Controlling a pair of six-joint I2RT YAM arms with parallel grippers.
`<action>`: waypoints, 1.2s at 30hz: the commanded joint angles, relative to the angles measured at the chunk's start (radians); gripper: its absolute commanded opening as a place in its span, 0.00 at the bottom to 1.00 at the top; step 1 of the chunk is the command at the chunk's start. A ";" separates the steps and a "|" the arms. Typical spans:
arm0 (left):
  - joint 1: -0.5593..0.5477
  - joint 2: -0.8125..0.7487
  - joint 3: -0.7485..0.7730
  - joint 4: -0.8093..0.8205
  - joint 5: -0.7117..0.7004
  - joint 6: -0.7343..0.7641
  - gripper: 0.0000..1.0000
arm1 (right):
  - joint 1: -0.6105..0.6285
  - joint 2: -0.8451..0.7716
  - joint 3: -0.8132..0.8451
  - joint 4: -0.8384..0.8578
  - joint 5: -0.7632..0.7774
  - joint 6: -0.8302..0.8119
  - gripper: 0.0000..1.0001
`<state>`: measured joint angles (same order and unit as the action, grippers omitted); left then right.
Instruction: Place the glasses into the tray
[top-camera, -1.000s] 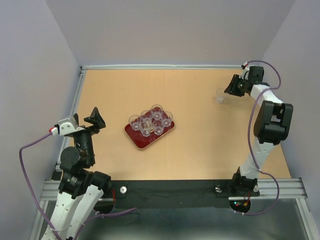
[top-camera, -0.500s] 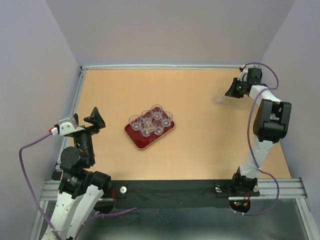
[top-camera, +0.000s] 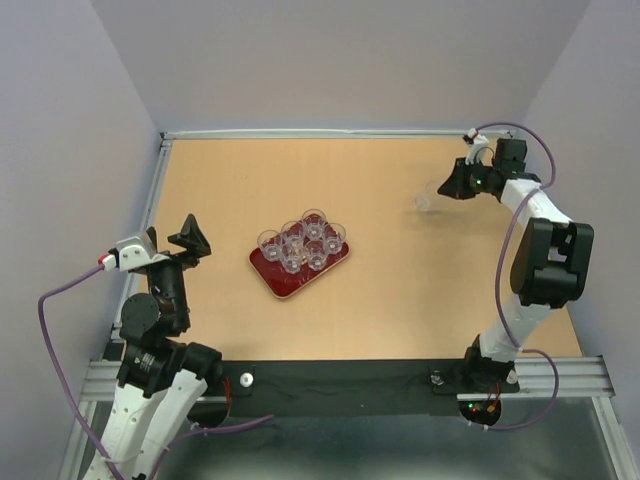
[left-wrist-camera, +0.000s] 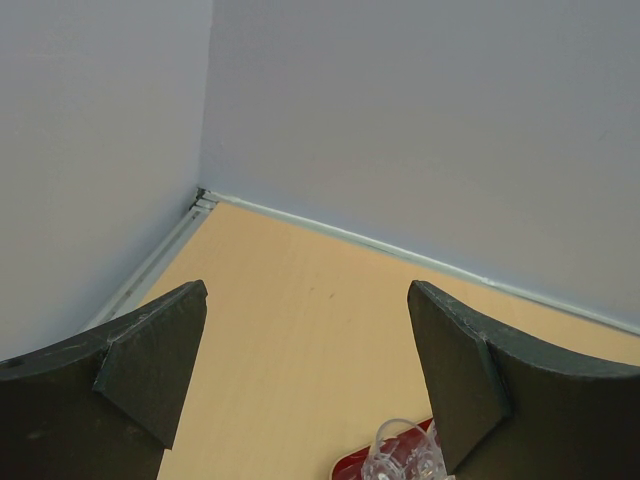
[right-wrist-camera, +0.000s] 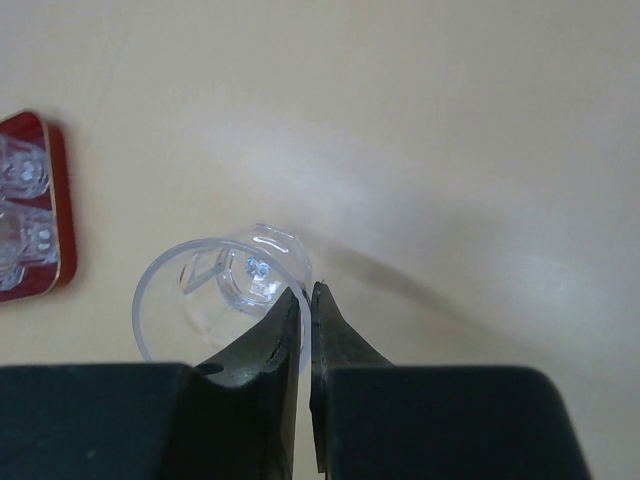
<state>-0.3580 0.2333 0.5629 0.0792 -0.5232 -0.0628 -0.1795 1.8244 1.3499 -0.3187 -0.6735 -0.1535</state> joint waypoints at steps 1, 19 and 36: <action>0.004 0.006 -0.011 0.048 0.008 0.015 0.93 | 0.063 -0.089 -0.044 -0.006 -0.164 -0.161 0.00; 0.005 0.006 -0.012 0.050 -0.003 0.017 0.93 | 0.600 -0.237 -0.063 -0.164 -0.035 -0.488 0.00; 0.008 0.018 -0.012 0.050 -0.015 0.015 0.93 | 0.991 -0.114 0.084 -0.250 0.058 -0.506 0.01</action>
<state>-0.3576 0.2356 0.5629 0.0792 -0.5282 -0.0605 0.7414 1.6791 1.3636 -0.5583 -0.6434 -0.6548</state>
